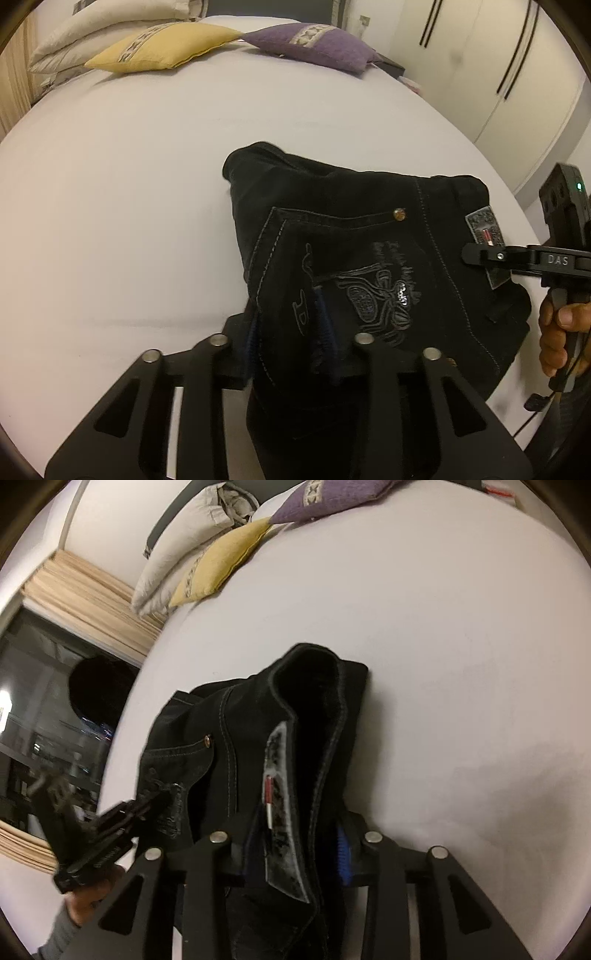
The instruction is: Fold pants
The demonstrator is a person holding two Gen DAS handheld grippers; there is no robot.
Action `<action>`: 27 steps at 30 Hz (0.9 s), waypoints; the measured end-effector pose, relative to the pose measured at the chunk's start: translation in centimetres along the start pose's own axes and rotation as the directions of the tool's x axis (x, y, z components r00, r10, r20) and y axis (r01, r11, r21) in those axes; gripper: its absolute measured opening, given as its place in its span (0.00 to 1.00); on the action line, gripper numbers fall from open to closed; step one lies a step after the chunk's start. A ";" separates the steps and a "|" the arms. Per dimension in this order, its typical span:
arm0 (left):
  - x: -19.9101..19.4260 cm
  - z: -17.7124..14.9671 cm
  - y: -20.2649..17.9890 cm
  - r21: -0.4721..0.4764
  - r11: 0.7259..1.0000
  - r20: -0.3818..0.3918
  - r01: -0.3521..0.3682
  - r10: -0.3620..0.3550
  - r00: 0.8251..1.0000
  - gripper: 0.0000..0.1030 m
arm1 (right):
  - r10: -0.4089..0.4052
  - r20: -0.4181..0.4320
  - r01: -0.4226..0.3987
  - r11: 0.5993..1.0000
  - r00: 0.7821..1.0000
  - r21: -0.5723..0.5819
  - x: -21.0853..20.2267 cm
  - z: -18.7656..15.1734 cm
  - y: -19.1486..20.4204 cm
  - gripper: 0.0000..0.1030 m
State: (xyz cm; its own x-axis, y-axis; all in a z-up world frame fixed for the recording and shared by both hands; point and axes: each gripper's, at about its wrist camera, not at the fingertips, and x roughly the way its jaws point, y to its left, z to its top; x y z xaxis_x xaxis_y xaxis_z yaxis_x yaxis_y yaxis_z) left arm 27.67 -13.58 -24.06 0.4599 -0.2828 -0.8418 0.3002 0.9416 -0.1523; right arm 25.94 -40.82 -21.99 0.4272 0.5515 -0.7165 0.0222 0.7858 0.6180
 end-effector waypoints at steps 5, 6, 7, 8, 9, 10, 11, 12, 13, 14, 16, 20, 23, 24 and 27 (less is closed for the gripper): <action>-1.8 -0.4 1.4 -0.045 0.999 0.023 -0.013 0.014 1.000 0.48 | -0.024 0.075 0.021 0.999 0.997 0.035 -3.4 -2.0 -0.4 0.61; -3.0 -0.8 1.4 -0.043 0.999 0.048 -0.032 0.034 0.998 0.53 | -0.044 0.092 0.042 0.999 0.995 0.027 -4.3 -2.4 -0.3 0.63; -3.8 -1.2 1.6 -0.045 0.998 0.063 -0.039 0.041 0.997 0.63 | -0.064 0.105 0.062 0.998 0.992 0.021 -4.8 -2.4 0.0 0.63; -5.2 -1.7 1.6 -0.048 0.998 0.092 -0.050 0.055 0.994 0.73 | -0.085 0.121 0.083 0.996 0.989 0.019 -6.0 -3.1 0.1 0.63; -6.4 -2.3 1.4 -0.047 0.997 0.116 -0.063 0.068 0.991 0.77 | -0.100 0.141 0.099 0.995 0.985 0.020 -7.3 -3.9 0.3 0.64; -7.6 -2.7 1.3 -0.041 0.996 0.140 -0.081 0.086 0.986 0.86 | -0.110 0.160 0.108 0.994 0.981 0.019 -8.5 -4.6 0.5 0.64; -9.2 -3.3 0.8 -0.033 0.994 0.167 -0.103 0.107 0.980 0.99 | -0.130 0.194 0.129 0.992 0.972 0.015 -10.2 -5.7 1.0 0.66; -10.8 -4.0 0.2 -0.027 0.992 0.196 -0.121 0.124 0.973 1.00 | -0.152 0.226 0.153 0.988 0.962 0.009 -11.4 -6.4 1.6 0.70; -12.4 -4.6 -0.4 -0.023 0.989 0.226 -0.147 0.148 0.963 1.00 | -0.175 0.269 0.184 0.983 0.947 -0.007 -13.0 -7.5 2.6 0.72; -14.5 -5.3 -1.2 -0.020 0.983 0.279 -0.184 0.182 0.943 1.00 | -0.191 0.310 0.210 0.977 0.931 -0.027 -14.4 -8.6 3.7 0.75; -18.3 -6.5 -2.6 -0.022 0.975 0.357 -0.220 0.213 0.910 1.00 | -0.209 0.403 0.256 0.964 0.891 -0.067 -17.3 -10.7 6.0 0.78; -25.9 -9.2 -6.2 -0.021 0.944 0.512 -0.328 0.292 0.808 1.00 | -0.211 0.614 0.377 0.913 0.761 -0.154 -23.0 -15.2 12.0 0.95; -31.8 -11.3 -9.3 -0.051 0.908 0.630 -0.416 0.353 0.692 1.00 | -0.171 0.772 0.477 0.859 0.613 -0.188 -27.1 -18.3 16.4 1.00; -33.8 -12.0 -10.1 -0.066 0.908 0.663 -0.413 0.350 0.662 1.00 | -0.155 0.803 0.503 0.841 0.576 -0.198 -28.1 -19.3 17.5 1.00; -37.8 -13.6 -11.1 -0.077 0.934 0.676 -0.349 0.306 0.670 1.00 | -0.103 0.856 0.542 0.810 0.507 -0.224 -31.1 -21.3 21.0 1.00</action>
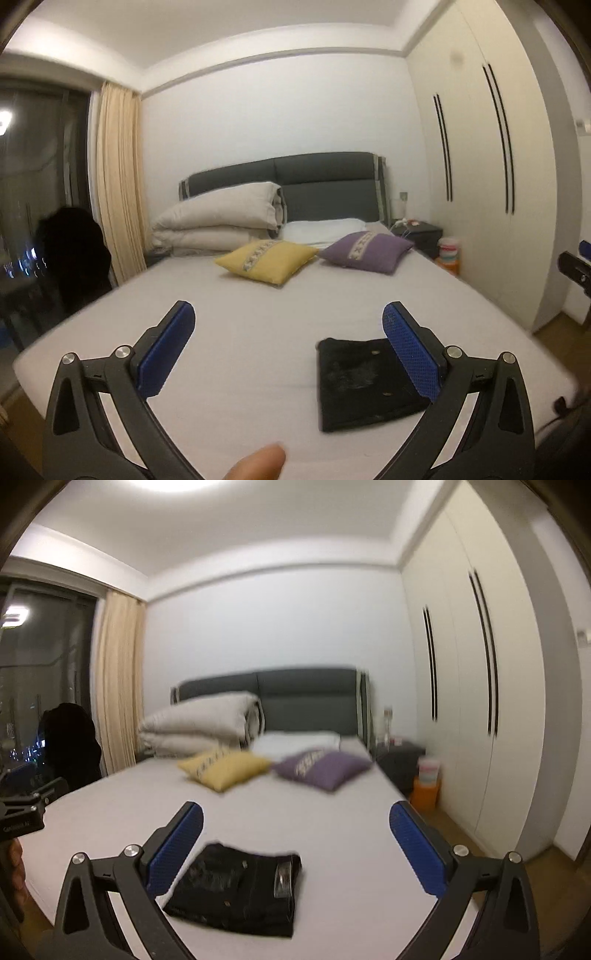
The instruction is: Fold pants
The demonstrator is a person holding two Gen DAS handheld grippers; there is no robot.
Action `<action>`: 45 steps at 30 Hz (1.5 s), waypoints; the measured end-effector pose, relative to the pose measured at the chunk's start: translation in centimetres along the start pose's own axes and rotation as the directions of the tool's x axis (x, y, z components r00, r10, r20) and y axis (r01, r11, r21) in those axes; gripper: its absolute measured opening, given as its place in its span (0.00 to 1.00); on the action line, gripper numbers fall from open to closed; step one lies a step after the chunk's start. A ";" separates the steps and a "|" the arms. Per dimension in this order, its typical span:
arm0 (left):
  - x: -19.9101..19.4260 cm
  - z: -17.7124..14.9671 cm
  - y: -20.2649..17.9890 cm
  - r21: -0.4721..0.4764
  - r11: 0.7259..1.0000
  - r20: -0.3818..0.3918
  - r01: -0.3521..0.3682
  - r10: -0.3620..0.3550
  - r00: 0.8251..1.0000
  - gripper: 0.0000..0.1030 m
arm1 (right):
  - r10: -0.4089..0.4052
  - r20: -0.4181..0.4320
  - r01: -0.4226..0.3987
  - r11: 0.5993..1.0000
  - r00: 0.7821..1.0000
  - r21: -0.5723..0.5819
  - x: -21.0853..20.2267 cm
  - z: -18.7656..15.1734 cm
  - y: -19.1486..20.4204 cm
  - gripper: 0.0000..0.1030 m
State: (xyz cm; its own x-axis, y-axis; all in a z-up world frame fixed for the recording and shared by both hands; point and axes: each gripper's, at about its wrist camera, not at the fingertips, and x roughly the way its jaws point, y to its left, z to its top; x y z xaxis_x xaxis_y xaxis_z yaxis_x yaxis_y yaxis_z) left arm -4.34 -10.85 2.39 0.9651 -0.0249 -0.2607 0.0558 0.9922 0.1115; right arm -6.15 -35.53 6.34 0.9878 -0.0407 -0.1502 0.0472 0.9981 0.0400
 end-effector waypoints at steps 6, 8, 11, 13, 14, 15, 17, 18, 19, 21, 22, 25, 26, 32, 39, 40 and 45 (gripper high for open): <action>-2.3 0.0 -0.2 -0.019 1.000 -0.133 -0.008 0.006 0.991 1.00 | 0.013 -0.023 -0.012 0.999 1.000 0.040 -3.3 3.4 1.1 1.00; -2.5 -0.5 -0.4 -0.041 0.999 -0.177 0.002 -0.009 0.984 1.00 | 0.011 -0.061 -0.008 0.998 0.998 0.058 -3.4 3.6 1.0 1.00; -2.1 -1.5 -0.9 -0.058 0.998 -0.258 -0.011 -0.004 0.966 1.00 | 0.000 -0.142 0.017 0.992 0.990 0.124 -3.6 2.9 0.9 1.00; -1.7 -2.3 -1.3 -0.076 0.997 -0.301 -0.014 -0.010 0.954 1.00 | -0.010 -0.183 0.036 0.989 0.983 0.141 -3.4 2.2 0.9 1.00; -1.6 -2.7 -1.6 -0.072 0.997 -0.317 -0.013 -0.011 0.948 1.00 | -0.020 -0.207 0.049 0.990 0.978 0.134 -3.0 1.7 1.0 1.00; -1.4 -3.0 -1.8 -0.065 0.998 -0.333 -0.014 -0.009 0.943 1.00 | -0.030 -0.223 0.059 0.991 0.974 0.123 -2.9 1.2 1.3 1.00; -1.0 -3.7 -2.2 -0.062 0.998 -0.356 -0.013 -0.010 0.934 1.00 | -0.049 -0.260 0.079 0.991 0.964 0.107 -2.5 0.3 1.7 1.00; -0.6 -3.9 -2.3 -0.060 0.998 -0.367 -0.011 -0.012 0.930 1.00 | -0.048 -0.283 0.081 0.991 0.958 0.104 -2.1 -0.3 1.8 1.00; -0.2 -4.1 -2.4 -0.057 0.998 -0.381 -0.012 -0.011 0.925 1.00 | -0.048 -0.311 0.084 0.991 0.949 0.104 -1.6 -0.8 1.9 1.00; 0.7 -4.6 -2.5 -0.060 0.998 -0.396 -0.010 -0.015 0.918 1.00 | -0.047 -0.353 0.090 0.990 0.935 0.107 -0.7 -1.8 2.1 1.00; 1.1 -4.9 -2.5 -0.062 0.998 -0.405 -0.011 -0.015 0.914 1.00 | -0.045 -0.370 0.092 0.990 0.928 0.109 -0.5 -2.2 2.3 1.00; 2.4 -5.7 -2.4 -0.073 0.997 -0.432 -0.008 -0.024 0.902 1.00 | -0.040 -0.416 0.095 0.989 0.909 0.112 0.4 -3.2 2.7 1.00; 2.9 -6.0 -2.3 -0.078 0.997 -0.443 -0.006 -0.029 0.896 1.00 | -0.037 -0.428 0.093 0.989 0.903 0.111 0.7 -3.4 2.8 1.00; 4.6 -7.3 -2.0 -0.089 0.996 -0.490 -0.005 -0.039 0.871 1.00 | -0.033 -0.460 0.088 0.991 0.887 0.099 1.3 -4.3 3.5 1.00; 5.7 -8.1 -1.7 -0.087 0.996 -0.513 -0.003 -0.042 0.858 1.00 | -0.021 -0.492 0.079 0.992 0.871 0.098 1.9 -5.0 3.8 1.00; 5.8 -8.2 -1.7 -0.087 0.996 -0.517 -0.003 -0.042 0.855 1.00 | -0.021 -0.496 0.079 0.992 0.868 0.097 2.0 -5.1 3.8 1.00; 6.4 -8.8 -1.7 -0.086 0.996 -0.532 0.001 -0.047 0.846 1.00 | -0.016 -0.515 0.077 0.992 0.857 0.097 2.3 -5.4 3.9 1.00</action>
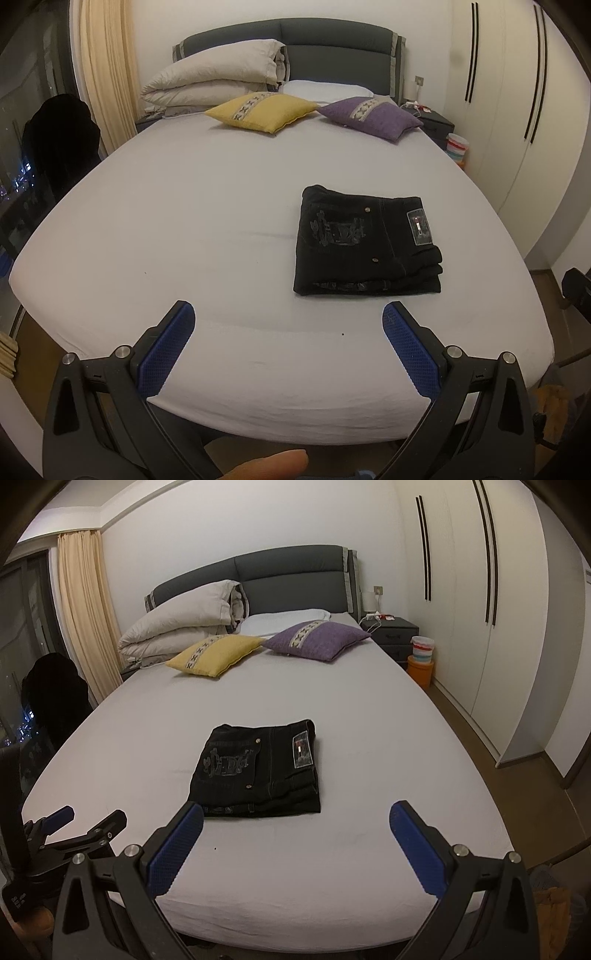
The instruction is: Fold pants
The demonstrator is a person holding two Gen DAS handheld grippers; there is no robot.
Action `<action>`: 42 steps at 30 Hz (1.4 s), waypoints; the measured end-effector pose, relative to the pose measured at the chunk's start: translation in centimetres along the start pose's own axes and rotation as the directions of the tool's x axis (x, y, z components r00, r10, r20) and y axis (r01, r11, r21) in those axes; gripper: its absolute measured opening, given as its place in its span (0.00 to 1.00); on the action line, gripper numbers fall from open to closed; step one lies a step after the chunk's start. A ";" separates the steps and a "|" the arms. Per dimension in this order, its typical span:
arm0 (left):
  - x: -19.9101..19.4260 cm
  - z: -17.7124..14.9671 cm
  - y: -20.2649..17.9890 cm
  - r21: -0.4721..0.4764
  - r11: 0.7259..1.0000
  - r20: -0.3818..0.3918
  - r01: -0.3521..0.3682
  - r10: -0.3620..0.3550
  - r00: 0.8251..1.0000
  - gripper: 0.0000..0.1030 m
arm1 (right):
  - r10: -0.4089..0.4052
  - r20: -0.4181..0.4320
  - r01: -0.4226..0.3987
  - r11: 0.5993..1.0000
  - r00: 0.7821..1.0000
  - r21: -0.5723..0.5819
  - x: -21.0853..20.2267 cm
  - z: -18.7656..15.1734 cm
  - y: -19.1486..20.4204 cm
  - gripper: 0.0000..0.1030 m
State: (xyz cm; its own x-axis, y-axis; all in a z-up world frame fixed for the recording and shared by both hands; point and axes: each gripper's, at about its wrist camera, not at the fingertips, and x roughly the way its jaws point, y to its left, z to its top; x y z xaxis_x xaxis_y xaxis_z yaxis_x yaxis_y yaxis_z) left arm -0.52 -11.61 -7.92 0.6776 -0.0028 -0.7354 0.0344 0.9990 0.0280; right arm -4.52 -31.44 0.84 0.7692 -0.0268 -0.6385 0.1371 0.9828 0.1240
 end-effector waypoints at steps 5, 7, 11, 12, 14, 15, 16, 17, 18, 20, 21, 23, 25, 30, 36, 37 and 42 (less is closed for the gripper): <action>0.9 -0.2 0.0 0.002 1.000 -0.020 0.005 -0.005 1.000 1.00 | 0.002 -0.016 -0.002 1.000 1.000 0.000 0.5 -0.2 0.0 1.00; 1.0 -0.4 0.0 0.002 1.000 -0.025 0.005 -0.005 1.000 1.00 | 0.003 -0.022 -0.003 1.000 1.000 0.000 0.5 -0.3 0.0 1.00; 1.4 -0.5 0.0 0.006 1.000 -0.036 0.002 -0.002 0.999 1.00 | 0.003 -0.038 -0.003 1.000 0.999 -0.001 0.9 -0.6 0.1 1.00; 1.4 -0.6 0.0 0.006 1.000 -0.037 0.001 -0.001 0.999 1.00 | 0.003 -0.043 -0.003 1.000 0.999 -0.001 0.9 -0.6 0.1 1.00; 1.6 -0.7 0.0 0.008 1.000 -0.041 0.002 -0.001 0.999 1.00 | 0.005 -0.048 -0.005 1.000 0.999 -0.003 1.0 -0.7 0.2 1.00; 1.7 -0.7 0.0 0.008 1.000 -0.043 0.002 -0.001 0.999 1.00 | 0.005 -0.050 -0.005 1.000 0.999 -0.005 1.1 -0.7 0.2 1.00; 1.7 -0.8 0.0 0.009 1.000 -0.044 0.001 -0.001 0.999 1.00 | 0.005 -0.052 -0.005 1.000 0.999 -0.005 1.1 -0.8 0.2 1.00; 1.8 -0.8 0.0 0.010 1.000 -0.045 0.001 0.000 0.999 1.00 | 0.005 -0.053 -0.006 1.000 0.999 -0.006 1.1 -0.8 0.3 1.00; 1.7 -0.9 0.1 0.011 1.000 -0.046 0.002 -0.002 0.999 1.00 | 0.006 -0.054 -0.006 1.000 0.999 -0.007 1.1 -0.8 0.3 1.00; 1.7 -1.0 0.2 0.012 1.000 -0.048 0.002 -0.002 0.999 1.00 | 0.006 -0.058 -0.007 1.000 0.998 -0.007 1.2 -0.8 0.3 1.00; 1.7 -1.0 0.3 0.012 1.000 -0.048 0.003 -0.003 0.999 1.00 | 0.007 -0.060 -0.008 1.000 0.998 -0.007 1.2 -0.8 0.2 1.00; 1.7 -1.0 0.2 0.012 1.000 -0.048 0.002 -0.002 0.999 1.00 | 0.008 -0.063 -0.008 1.000 0.998 -0.007 1.3 -0.9 0.3 1.00; 1.8 -1.1 0.3 0.012 1.000 -0.050 0.004 -0.003 0.999 1.00 | 0.009 -0.065 -0.010 1.000 0.998 -0.007 1.3 -0.9 0.3 1.00; 1.7 -1.1 0.4 0.013 1.000 -0.050 0.004 -0.004 0.999 1.00 | 0.010 -0.067 -0.011 1.000 0.998 -0.009 1.3 -1.0 0.4 1.00; 1.7 -1.1 0.4 0.012 1.000 -0.050 0.005 -0.004 0.999 1.00 | 0.011 -0.069 -0.012 1.000 0.998 -0.008 1.3 -1.1 0.5 1.00; 1.7 -1.1 0.4 0.012 1.000 -0.050 0.004 -0.004 0.999 1.00 | 0.012 -0.069 -0.012 1.000 0.998 -0.008 1.2 -1.2 0.5 1.00; 1.7 -1.1 0.4 0.013 1.000 -0.050 0.004 -0.003 0.999 1.00 | 0.011 -0.069 -0.011 1.000 0.998 -0.008 1.2 -1.1 0.5 1.00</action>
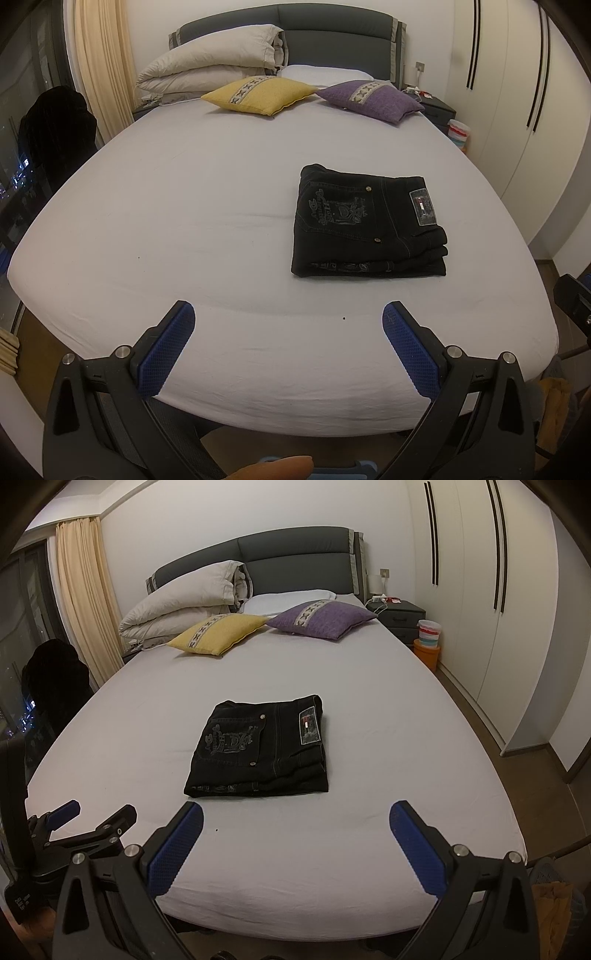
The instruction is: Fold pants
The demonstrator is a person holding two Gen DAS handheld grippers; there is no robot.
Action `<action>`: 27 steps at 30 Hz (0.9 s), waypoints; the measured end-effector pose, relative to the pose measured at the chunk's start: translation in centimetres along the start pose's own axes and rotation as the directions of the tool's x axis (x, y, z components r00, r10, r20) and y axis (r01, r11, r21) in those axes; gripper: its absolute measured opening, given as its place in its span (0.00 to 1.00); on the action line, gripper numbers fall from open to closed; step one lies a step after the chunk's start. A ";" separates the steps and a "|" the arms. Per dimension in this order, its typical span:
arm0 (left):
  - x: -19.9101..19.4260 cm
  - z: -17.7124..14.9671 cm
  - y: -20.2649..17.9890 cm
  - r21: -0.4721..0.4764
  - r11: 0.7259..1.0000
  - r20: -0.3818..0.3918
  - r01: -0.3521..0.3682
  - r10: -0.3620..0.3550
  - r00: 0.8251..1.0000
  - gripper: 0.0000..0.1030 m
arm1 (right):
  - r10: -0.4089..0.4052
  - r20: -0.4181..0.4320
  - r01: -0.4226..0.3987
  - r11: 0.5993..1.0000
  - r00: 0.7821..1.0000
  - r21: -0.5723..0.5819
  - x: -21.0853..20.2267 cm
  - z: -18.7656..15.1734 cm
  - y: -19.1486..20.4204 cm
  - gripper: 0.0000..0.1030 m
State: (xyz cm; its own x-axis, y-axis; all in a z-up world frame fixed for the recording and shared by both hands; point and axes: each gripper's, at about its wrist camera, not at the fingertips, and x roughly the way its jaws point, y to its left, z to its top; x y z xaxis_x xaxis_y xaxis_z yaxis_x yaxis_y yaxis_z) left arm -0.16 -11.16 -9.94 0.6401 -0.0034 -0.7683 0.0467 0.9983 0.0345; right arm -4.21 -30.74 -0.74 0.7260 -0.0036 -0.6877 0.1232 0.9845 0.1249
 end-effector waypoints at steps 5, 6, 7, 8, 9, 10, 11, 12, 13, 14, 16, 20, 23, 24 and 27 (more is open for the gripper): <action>0.0 -0.1 0.0 0.000 1.000 -0.001 0.001 -0.001 1.000 1.00 | 0.000 -0.002 0.000 1.000 1.000 -0.001 0.1 -0.1 0.0 1.00; 0.0 -0.1 0.0 0.000 1.000 -0.001 0.002 -0.002 1.000 1.00 | 0.001 -0.002 -0.001 1.000 1.000 0.000 0.1 -0.1 0.0 1.00; 0.0 -0.1 0.0 0.000 1.000 0.000 0.002 -0.002 1.000 1.00 | 0.001 -0.003 -0.001 1.000 1.000 -0.001 0.1 -0.1 0.0 1.00; 0.1 -0.1 0.0 0.000 1.000 0.000 0.002 -0.002 1.000 1.00 | 0.000 -0.003 0.000 1.000 1.000 0.000 0.1 -0.1 0.1 1.00; 0.1 -0.1 0.0 0.001 1.000 -0.001 0.002 -0.002 1.000 1.00 | 0.000 -0.003 0.000 1.000 1.000 0.000 0.1 -0.1 0.0 1.00; 0.1 -0.1 0.0 0.000 1.000 -0.001 0.001 -0.001 1.000 1.00 | 0.001 -0.004 -0.001 1.000 1.000 0.000 0.0 -0.1 0.1 1.00; 0.0 -0.1 0.0 0.001 1.000 -0.001 0.002 -0.002 1.000 1.00 | 0.001 -0.004 -0.001 1.000 1.000 0.000 0.0 -0.1 0.1 1.00; 0.1 -0.1 0.0 0.001 1.000 -0.001 0.003 -0.003 1.000 1.00 | 0.001 -0.004 -0.001 1.000 1.000 -0.001 0.1 -0.3 0.1 1.00; 0.0 -0.1 0.0 0.000 1.000 -0.001 0.002 -0.002 1.000 1.00 | 0.001 -0.004 -0.001 1.000 1.000 -0.001 0.2 -0.3 0.1 1.00; 0.0 -0.1 0.0 0.000 1.000 -0.001 0.002 -0.002 1.000 1.00 | 0.001 -0.005 -0.001 1.000 1.000 -0.001 0.2 -0.3 0.1 1.00; 0.0 -0.1 0.0 0.001 1.000 -0.001 0.002 -0.002 1.000 1.00 | 0.001 -0.005 -0.001 1.000 1.000 -0.001 0.3 -0.5 0.2 1.00; 0.0 -0.1 0.0 0.001 1.000 0.000 0.001 -0.001 1.000 1.00 | 0.002 -0.008 -0.002 1.000 1.000 -0.001 0.3 -0.8 0.2 1.00; 0.0 -0.1 0.0 0.001 1.000 -0.001 0.002 -0.002 1.000 1.00 | 0.002 -0.008 -0.002 1.000 1.000 -0.001 0.4 -0.8 0.2 1.00; 0.0 -0.1 0.0 0.001 1.000 -0.001 0.002 -0.002 1.000 1.00 | 0.002 -0.008 -0.002 1.000 1.000 -0.001 0.4 -0.9 0.2 1.00; 0.1 -0.2 0.0 0.001 1.000 0.001 0.003 -0.003 1.000 1.00 | 0.003 -0.007 -0.003 1.000 1.000 -0.002 0.4 -0.8 0.1 1.00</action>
State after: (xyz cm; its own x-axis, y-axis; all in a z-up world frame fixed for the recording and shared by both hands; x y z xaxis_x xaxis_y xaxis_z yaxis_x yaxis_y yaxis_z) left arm -0.25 -11.15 -10.11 0.6406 -0.0066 -0.7679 0.0498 0.9982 0.0330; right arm -4.48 -30.46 -1.57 0.7213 0.0006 -0.6926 0.1200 0.9848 0.1258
